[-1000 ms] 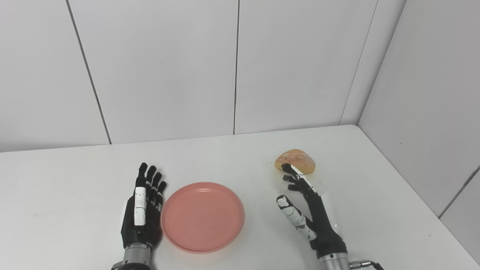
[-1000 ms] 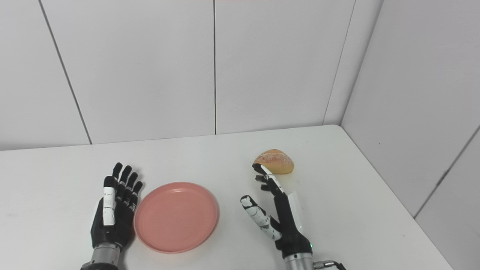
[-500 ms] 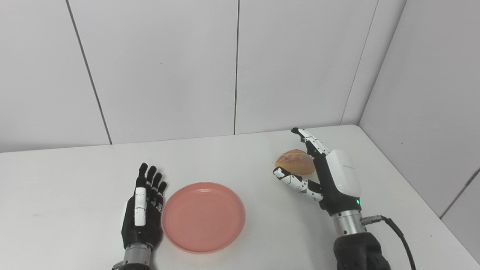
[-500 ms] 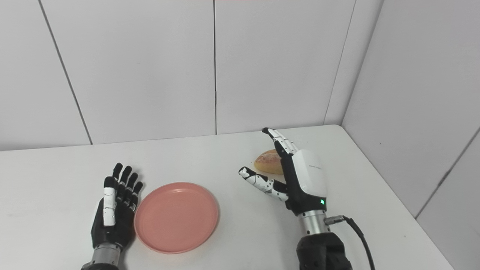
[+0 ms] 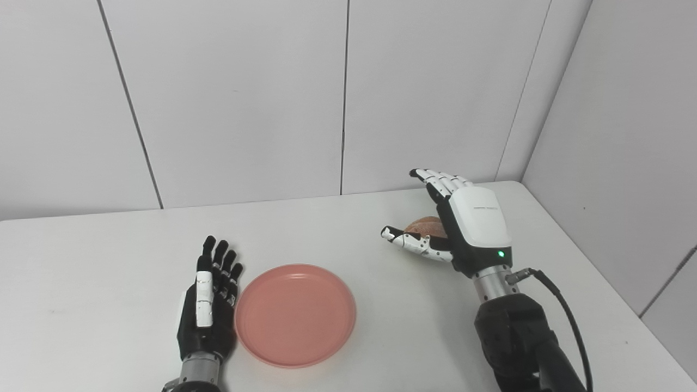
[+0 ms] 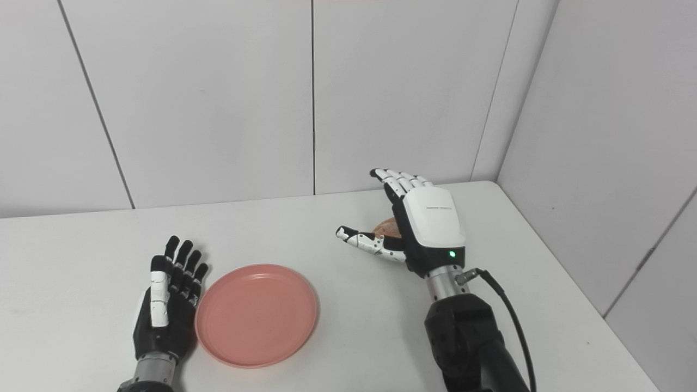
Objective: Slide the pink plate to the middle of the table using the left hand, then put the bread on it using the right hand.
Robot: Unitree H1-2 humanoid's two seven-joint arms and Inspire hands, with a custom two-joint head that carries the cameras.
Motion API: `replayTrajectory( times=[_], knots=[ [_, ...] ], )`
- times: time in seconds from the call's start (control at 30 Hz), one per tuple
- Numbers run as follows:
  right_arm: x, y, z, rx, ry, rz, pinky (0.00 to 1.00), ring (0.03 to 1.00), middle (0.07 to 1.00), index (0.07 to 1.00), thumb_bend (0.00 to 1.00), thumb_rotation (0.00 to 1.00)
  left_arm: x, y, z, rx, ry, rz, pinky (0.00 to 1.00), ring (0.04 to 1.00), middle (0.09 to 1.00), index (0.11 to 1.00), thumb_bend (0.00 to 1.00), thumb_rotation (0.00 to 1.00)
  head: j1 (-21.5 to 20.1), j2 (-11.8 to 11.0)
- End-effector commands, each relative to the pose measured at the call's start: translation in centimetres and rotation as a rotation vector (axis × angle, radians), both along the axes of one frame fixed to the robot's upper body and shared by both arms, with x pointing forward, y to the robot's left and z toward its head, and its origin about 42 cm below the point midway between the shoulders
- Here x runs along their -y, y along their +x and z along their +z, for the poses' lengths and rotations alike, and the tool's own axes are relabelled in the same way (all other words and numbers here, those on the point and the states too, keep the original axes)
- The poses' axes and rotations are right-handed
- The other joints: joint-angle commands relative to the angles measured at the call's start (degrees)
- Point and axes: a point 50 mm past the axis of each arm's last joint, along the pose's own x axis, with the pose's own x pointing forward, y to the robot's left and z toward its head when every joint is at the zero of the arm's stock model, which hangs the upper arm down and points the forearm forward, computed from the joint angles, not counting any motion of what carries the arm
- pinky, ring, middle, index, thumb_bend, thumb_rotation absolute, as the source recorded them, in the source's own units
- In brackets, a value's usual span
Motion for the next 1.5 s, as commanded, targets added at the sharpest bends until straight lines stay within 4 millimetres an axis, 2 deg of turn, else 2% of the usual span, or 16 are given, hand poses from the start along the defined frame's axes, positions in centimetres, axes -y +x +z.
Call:
replayTrajectory(
  times=[0.0,0.63,0.77,1.07,1.47],
  knots=[
    [0.7,1.1,2.5,0.053,-0.037,-0.037,0.86,0.832,0.829,0.810,0.86,1.00,-1.2,-1.4,-3.0,-0.068,0.021,0.025,1.00,1.000,1.000,1.000,0.88,0.74,0.1,0.0],
    [3.8,7.7,1.4,-0.072,-0.128,-0.133,0.75,0.747,0.762,0.754,0.87,0.98,-1.3,-1.7,-2.9,-0.071,0.012,0.024,1.00,1.000,1.000,1.000,0.88,0.73,0.5,0.5],
    [4.5,8.8,1.2,-0.100,-0.134,-0.144,0.69,0.711,0.744,0.743,0.88,0.96,-1.4,-1.8,-3.0,-0.068,0.016,0.020,1.00,1.000,1.000,1.000,0.89,0.73,0.6,0.7],
    [6.0,10.6,0.6,-0.147,-0.167,-0.154,0.59,0.631,0.698,0.737,0.89,0.98,-1.4,-2.0,-3.0,-0.074,0.024,0.022,1.00,1.000,1.000,1.000,0.89,0.73,0.9,0.9],
    [6.6,11.6,-1.0,-0.224,-0.156,-0.175,0.62,0.655,0.721,0.738,0.87,0.98,-1.1,-2.3,-2.8,-0.072,0.018,0.024,1.00,1.000,1.000,1.000,0.89,0.73,1.7,1.3]
  ],
)
